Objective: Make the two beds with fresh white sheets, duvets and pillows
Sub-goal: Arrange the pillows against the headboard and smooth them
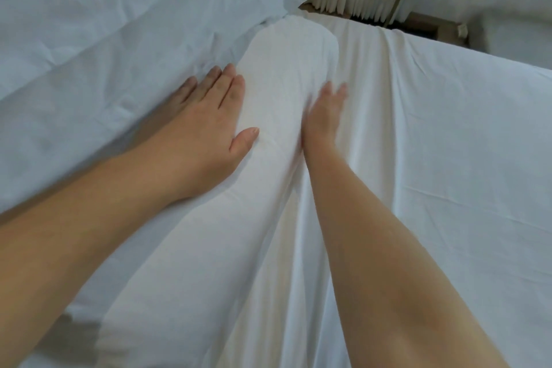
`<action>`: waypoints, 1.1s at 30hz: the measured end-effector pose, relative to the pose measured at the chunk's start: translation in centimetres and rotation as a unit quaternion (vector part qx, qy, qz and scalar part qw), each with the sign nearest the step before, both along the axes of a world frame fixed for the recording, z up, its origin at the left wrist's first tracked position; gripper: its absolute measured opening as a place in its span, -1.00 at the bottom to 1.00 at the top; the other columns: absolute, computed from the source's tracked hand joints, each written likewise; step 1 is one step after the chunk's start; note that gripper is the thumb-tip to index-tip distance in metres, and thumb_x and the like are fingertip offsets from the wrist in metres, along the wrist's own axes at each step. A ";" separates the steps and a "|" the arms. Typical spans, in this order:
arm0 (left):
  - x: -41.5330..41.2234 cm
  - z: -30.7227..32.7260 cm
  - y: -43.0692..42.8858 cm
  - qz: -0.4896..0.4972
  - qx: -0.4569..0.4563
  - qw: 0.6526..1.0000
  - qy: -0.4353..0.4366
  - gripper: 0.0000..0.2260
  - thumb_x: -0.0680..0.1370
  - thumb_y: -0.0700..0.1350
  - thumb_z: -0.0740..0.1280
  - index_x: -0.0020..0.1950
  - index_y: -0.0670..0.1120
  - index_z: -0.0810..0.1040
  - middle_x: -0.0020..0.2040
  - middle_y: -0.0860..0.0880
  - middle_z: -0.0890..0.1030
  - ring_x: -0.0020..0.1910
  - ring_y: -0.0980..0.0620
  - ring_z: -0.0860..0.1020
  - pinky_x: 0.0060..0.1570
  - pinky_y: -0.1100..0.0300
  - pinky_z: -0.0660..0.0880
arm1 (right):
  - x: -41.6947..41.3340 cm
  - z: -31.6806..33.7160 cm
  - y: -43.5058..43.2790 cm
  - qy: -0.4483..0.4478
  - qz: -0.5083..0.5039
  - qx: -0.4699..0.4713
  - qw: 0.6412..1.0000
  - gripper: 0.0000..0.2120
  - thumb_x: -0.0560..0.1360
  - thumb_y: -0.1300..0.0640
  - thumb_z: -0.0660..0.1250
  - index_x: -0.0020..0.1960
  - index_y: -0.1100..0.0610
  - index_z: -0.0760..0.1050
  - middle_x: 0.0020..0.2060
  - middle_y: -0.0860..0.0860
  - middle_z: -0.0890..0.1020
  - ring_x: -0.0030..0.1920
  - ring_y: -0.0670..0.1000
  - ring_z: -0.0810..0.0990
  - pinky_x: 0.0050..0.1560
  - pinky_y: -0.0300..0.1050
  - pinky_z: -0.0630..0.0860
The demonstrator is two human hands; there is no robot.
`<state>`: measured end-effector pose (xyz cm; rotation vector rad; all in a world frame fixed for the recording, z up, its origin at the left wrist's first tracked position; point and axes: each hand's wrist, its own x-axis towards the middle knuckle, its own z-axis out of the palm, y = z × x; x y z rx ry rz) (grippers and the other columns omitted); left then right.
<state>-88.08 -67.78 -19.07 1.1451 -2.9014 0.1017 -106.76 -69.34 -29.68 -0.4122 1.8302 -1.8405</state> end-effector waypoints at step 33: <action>15.8 0.2 16.9 0.077 0.006 0.997 0.009 -0.32 0.54 0.11 0.17 0.52 -0.29 0.21 0.54 -0.24 0.18 0.51 -0.13 0.22 0.48 0.10 -0.05 | 18.7 4.8 22.6 0.287 0.293 0.247 0.878 -0.42 0.67 -0.10 -0.10 0.60 0.01 -0.22 0.58 -0.12 -0.17 0.56 -0.14 -0.20 0.56 0.09 -0.16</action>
